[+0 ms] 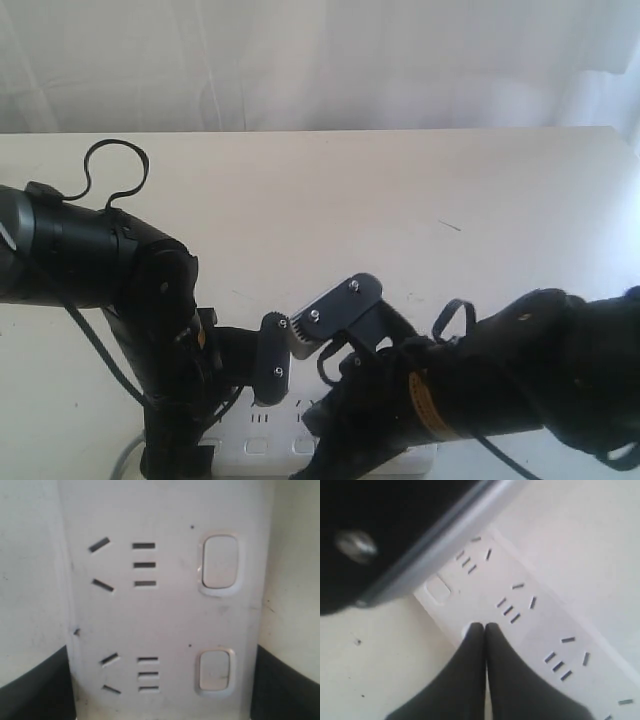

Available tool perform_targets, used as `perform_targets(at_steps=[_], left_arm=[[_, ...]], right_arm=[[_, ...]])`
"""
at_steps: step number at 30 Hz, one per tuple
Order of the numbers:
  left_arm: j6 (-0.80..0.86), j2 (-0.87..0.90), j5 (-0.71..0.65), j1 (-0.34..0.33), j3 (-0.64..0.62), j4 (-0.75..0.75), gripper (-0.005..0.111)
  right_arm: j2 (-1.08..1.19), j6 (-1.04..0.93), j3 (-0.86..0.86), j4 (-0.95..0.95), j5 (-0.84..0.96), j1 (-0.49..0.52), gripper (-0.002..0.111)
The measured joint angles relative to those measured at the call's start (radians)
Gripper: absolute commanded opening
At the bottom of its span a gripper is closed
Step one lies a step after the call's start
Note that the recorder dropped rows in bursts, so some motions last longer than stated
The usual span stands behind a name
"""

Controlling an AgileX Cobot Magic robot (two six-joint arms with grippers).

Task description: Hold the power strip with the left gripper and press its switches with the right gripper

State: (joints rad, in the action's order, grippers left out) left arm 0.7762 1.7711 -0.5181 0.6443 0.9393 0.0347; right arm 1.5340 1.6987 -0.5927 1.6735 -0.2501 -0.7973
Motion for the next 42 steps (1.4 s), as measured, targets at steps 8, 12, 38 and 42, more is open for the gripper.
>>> perform_targets(at_steps=[8, 12, 38, 42], left_arm=[[0.0, 0.0, 0.0, 0.0, 0.0, 0.0, 0.0], [0.0, 0.0, 0.0, 0.0, 0.0, 0.0, 0.0], [0.0, 0.0, -0.008, 0.0, 0.0, 0.0, 0.0], [0.0, 0.0, -0.008, 0.0, 0.0, 0.0, 0.0]], right_arm=[[-0.223, 0.032, 0.083, 0.008, 0.042, 0.0, 0.0], [-0.227, 0.05, 0.102, 0.008, 0.053, 0.0, 0.0], [0.041, 0.054, 0.046, -0.008, 0.089, 0.0, 0.0], [0.041, 0.054, 0.046, -0.01, 0.087, 0.0, 0.0]])
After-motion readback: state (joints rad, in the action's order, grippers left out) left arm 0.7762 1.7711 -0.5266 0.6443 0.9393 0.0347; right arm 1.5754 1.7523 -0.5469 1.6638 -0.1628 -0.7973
